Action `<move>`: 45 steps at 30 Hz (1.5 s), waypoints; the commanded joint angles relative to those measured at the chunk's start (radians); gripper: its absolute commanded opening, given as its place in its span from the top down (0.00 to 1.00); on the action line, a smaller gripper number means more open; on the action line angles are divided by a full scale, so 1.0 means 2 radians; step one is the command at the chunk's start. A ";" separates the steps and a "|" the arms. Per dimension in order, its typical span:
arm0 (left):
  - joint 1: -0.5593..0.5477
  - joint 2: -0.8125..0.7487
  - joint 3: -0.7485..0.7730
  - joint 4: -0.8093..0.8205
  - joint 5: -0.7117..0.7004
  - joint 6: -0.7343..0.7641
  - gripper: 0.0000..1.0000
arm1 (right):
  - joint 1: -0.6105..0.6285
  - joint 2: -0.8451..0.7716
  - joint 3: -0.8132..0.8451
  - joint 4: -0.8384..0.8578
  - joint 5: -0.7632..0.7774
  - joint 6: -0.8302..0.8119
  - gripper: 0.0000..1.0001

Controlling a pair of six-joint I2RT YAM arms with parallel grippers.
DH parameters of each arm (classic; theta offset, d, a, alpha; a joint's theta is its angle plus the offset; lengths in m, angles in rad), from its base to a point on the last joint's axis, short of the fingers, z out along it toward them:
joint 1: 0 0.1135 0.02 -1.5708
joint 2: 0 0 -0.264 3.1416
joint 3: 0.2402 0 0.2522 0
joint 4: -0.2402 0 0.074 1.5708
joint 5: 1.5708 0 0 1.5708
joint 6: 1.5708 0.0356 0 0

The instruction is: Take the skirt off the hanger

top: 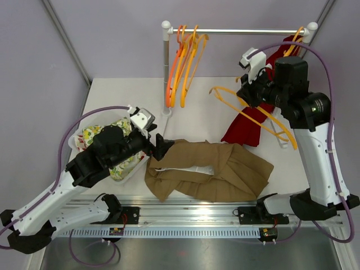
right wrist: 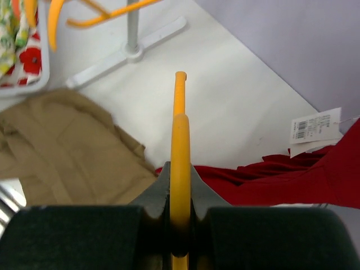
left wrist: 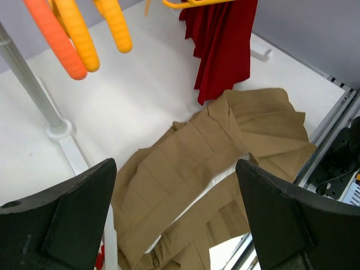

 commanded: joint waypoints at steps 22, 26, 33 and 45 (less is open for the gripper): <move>0.001 -0.122 -0.099 0.061 0.013 -0.040 0.05 | -0.033 0.239 0.276 0.202 0.175 0.148 1.00; 0.001 -0.125 -0.103 0.064 0.013 -0.043 0.05 | -0.034 0.248 0.276 0.224 0.185 0.147 1.00; 0.001 -0.126 -0.110 0.069 0.016 -0.051 0.04 | -0.040 0.275 0.273 0.235 0.189 0.154 1.00; 0.001 -0.127 -0.118 0.078 0.024 -0.056 0.04 | -0.054 0.259 0.196 0.255 0.161 0.155 1.00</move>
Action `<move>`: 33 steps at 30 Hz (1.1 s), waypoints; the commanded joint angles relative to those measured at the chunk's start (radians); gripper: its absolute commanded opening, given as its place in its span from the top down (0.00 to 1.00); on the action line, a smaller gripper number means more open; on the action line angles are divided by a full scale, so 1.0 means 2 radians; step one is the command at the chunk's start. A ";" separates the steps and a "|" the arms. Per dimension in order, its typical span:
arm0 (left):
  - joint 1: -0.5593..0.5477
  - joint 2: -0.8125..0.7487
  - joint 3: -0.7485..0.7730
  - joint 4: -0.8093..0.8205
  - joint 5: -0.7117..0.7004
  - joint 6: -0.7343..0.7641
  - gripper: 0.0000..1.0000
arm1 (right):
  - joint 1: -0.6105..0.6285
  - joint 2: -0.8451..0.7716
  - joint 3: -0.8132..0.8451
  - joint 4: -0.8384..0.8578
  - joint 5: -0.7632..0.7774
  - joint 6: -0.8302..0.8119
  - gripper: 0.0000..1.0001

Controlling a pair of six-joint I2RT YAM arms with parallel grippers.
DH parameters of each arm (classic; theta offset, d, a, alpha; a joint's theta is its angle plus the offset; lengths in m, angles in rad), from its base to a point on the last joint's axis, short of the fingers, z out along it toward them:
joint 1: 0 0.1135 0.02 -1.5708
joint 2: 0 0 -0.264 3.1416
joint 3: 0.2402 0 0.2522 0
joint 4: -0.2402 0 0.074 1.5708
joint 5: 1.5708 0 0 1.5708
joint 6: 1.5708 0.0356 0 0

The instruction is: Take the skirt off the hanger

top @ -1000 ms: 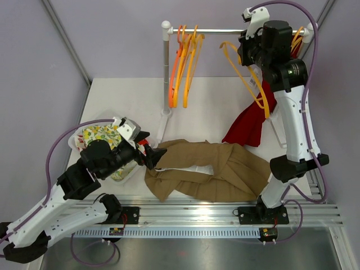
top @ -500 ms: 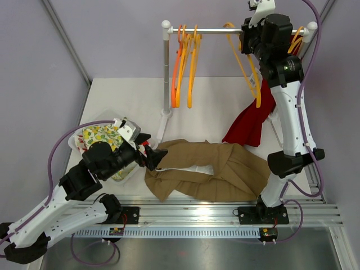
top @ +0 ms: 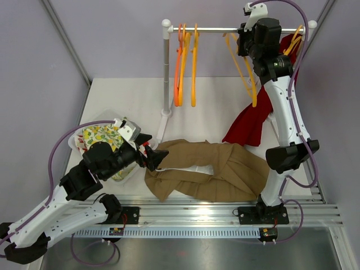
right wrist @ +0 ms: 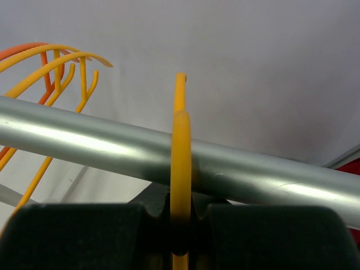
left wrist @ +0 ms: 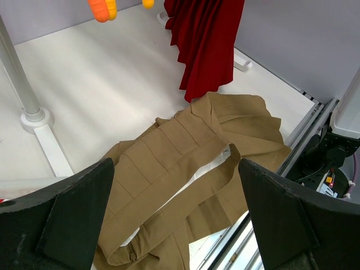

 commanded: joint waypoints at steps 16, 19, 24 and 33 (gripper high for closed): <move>0.001 -0.003 -0.007 0.040 0.015 -0.006 0.04 | -0.003 -0.087 -0.100 0.049 -0.025 -0.015 0.43; 0.001 0.000 -0.011 0.041 0.015 -0.005 0.04 | -0.004 -0.097 -0.103 0.046 -0.036 -0.019 0.29; 0.001 0.032 -0.037 0.053 0.052 0.009 0.01 | -0.004 -0.161 -0.130 0.033 -0.110 -0.061 0.04; -0.062 0.124 -0.065 0.115 0.063 0.142 0.01 | -0.003 -0.261 -0.172 -0.089 -0.234 -0.182 0.00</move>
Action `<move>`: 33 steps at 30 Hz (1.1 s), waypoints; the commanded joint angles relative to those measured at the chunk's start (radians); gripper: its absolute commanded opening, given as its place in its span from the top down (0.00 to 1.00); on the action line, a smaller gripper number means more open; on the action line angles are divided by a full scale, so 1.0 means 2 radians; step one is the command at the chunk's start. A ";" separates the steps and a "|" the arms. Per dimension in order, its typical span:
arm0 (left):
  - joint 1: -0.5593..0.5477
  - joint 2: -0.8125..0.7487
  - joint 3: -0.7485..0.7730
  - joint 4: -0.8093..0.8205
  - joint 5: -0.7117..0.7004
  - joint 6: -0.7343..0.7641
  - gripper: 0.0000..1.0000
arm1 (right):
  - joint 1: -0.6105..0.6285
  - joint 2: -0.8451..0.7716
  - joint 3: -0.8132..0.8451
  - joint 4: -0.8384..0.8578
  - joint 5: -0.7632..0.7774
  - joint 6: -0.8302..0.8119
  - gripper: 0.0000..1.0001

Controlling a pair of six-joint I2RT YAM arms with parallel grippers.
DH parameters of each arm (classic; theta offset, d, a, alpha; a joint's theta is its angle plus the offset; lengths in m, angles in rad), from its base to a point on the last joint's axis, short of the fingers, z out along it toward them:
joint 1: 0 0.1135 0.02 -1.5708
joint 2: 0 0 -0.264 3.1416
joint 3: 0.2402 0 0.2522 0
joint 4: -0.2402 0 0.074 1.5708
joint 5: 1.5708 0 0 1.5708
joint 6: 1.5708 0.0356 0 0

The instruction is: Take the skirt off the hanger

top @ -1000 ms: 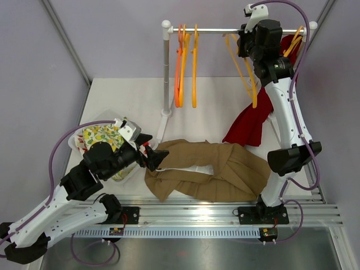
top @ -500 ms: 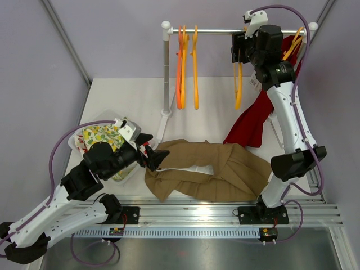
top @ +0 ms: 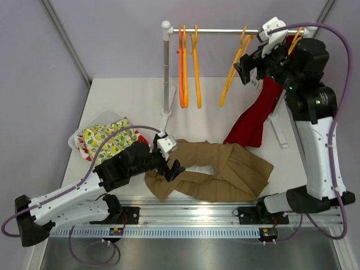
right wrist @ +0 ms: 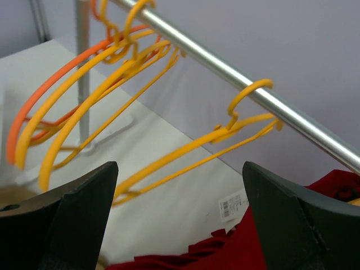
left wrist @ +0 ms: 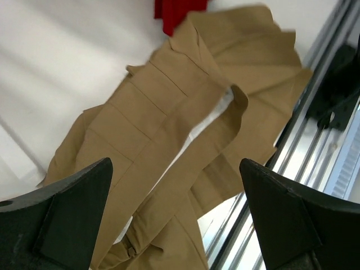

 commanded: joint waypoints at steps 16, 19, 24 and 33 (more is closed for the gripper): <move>-0.068 0.303 0.061 0.166 -0.006 0.120 0.01 | -0.061 -0.211 -0.292 -0.194 -0.252 -0.240 0.01; -0.069 0.377 0.096 0.169 0.000 0.066 0.01 | -0.080 -0.224 -0.316 -0.183 -0.268 -0.225 0.01; -0.070 0.473 0.143 0.151 -0.017 -0.003 0.09 | -0.095 -0.239 -0.348 -0.169 -0.277 -0.208 0.01; -0.075 0.463 0.127 0.201 -0.053 -0.014 1.00 | -0.120 -0.252 -0.365 -0.161 -0.296 -0.195 0.01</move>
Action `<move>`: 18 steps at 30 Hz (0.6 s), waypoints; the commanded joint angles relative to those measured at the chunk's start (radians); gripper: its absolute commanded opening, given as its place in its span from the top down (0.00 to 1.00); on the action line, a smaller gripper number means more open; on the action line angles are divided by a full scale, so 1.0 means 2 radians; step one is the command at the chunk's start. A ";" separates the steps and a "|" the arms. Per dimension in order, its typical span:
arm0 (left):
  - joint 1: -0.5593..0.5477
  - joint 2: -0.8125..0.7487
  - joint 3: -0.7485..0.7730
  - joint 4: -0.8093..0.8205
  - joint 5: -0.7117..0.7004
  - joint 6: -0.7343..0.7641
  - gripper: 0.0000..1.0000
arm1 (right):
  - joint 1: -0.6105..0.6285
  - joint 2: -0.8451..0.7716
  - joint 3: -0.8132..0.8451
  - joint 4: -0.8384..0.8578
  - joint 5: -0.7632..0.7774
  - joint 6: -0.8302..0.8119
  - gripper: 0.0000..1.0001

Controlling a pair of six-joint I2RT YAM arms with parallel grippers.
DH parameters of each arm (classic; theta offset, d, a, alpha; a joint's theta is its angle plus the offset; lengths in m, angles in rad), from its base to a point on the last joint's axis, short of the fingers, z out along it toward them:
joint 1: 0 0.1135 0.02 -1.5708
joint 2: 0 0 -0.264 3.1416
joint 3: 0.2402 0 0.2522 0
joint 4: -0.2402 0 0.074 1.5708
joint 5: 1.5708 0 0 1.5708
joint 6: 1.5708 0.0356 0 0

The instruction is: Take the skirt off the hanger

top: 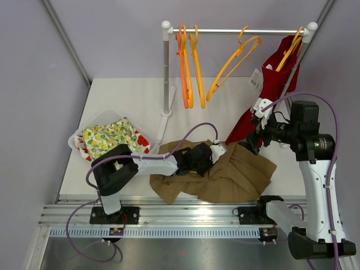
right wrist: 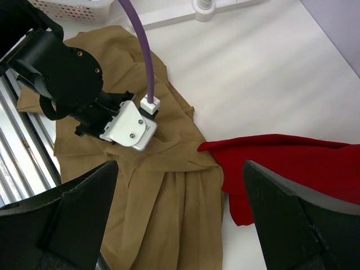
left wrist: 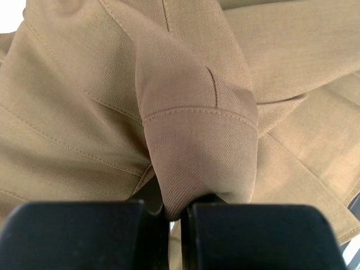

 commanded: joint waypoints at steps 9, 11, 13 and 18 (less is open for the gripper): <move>-0.057 -0.314 -0.052 -0.062 -0.148 0.004 1.00 | -0.035 -0.017 -0.005 0.037 -0.010 0.048 0.01; -0.057 -0.395 -0.039 -0.108 -0.186 -0.009 1.00 | -0.044 -0.017 -0.008 0.041 -0.011 0.055 0.01; -0.057 -0.441 -0.009 -0.168 -0.255 -0.019 1.00 | -0.050 -0.019 -0.012 0.048 -0.011 0.061 0.01; -0.057 -0.527 0.089 -0.234 -0.398 0.065 1.00 | -0.064 -0.017 -0.020 0.064 -0.018 0.078 0.00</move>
